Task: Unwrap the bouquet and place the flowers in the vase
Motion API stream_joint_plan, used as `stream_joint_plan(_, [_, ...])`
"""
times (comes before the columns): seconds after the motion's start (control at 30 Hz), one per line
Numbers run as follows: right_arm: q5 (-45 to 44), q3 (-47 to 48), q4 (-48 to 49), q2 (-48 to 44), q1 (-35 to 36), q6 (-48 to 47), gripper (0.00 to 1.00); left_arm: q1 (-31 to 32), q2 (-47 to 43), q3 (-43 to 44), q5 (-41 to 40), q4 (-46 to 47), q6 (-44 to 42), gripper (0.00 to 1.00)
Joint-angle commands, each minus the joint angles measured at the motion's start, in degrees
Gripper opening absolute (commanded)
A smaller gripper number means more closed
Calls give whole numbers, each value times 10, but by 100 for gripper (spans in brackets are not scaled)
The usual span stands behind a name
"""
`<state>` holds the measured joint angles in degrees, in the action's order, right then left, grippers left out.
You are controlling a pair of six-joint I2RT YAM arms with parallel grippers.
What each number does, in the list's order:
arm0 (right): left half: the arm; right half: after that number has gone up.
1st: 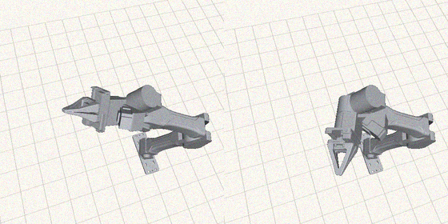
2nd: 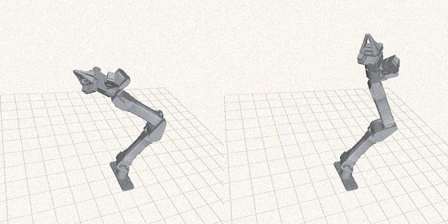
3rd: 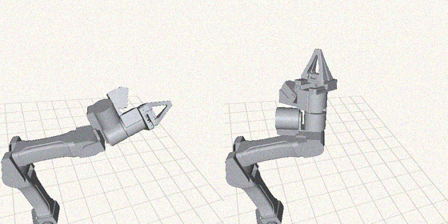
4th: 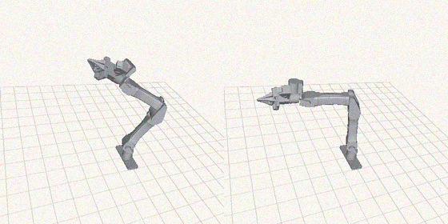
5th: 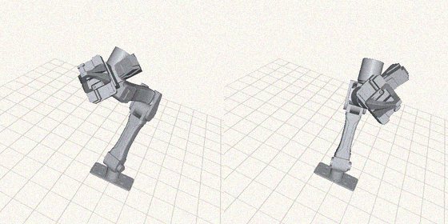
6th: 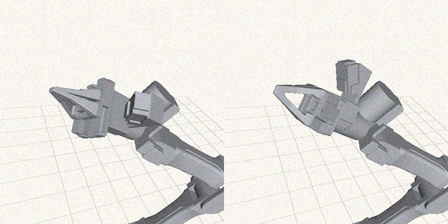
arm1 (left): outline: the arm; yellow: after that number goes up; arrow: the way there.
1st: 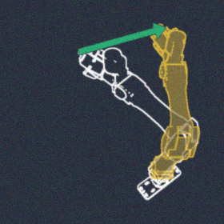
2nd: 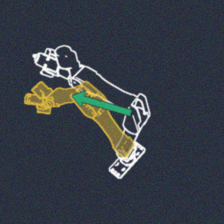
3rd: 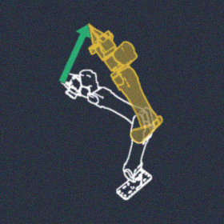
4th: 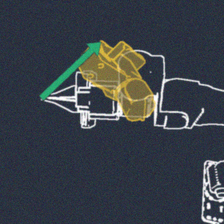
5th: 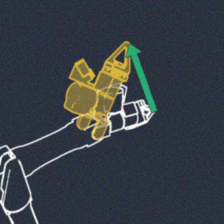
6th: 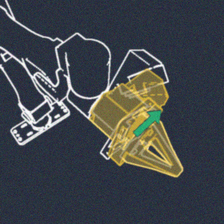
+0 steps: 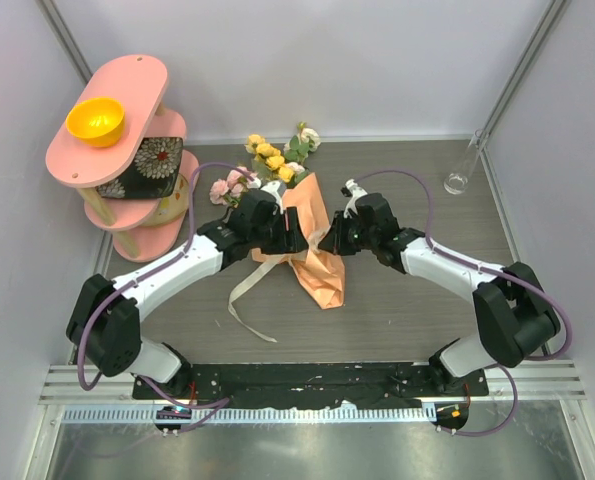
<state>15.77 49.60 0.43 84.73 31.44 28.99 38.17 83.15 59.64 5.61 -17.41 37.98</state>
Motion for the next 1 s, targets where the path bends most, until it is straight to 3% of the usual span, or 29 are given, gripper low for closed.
stream_joint_plan(0.0, [22, -7, -46, -32, 4, -19, 8, -2, 3, 32, 12, 7, 3, 60])
stream_joint_plan(0.13, [45, -28, -55, -59, 5, -18, 15, -2, -7, 15, 9, -1, 3, 64])
stream_joint_plan(0.27, [-29, 12, -111, -91, 4, -42, 39, -1, -33, -16, 2, -6, -2, 69])
stream_joint_plan(0.33, [-53, 28, -119, -84, 4, -53, 44, -2, -45, -27, 8, 3, -4, 70])
stream_joint_plan(0.4, [-34, 55, -124, -56, 5, -62, 46, -2, -41, -25, 19, 5, -9, 70])
stream_joint_plan(0.5, [-8, 77, -114, -33, 11, -54, 46, -2, -27, -4, 14, -11, -9, 58])
stream_joint_plan(0.63, [6, 85, -82, 2, 27, -50, 46, -2, -13, 3, -24, -14, 2, 59])
stream_joint_plan(0.73, [-57, 123, -111, 45, 51, -99, 47, -2, 1, 2, -33, 1, -4, 68])
stream_joint_plan(0.97, [-184, 161, -151, 86, 73, -170, 47, -6, 73, 34, -47, 2, -37, 65])
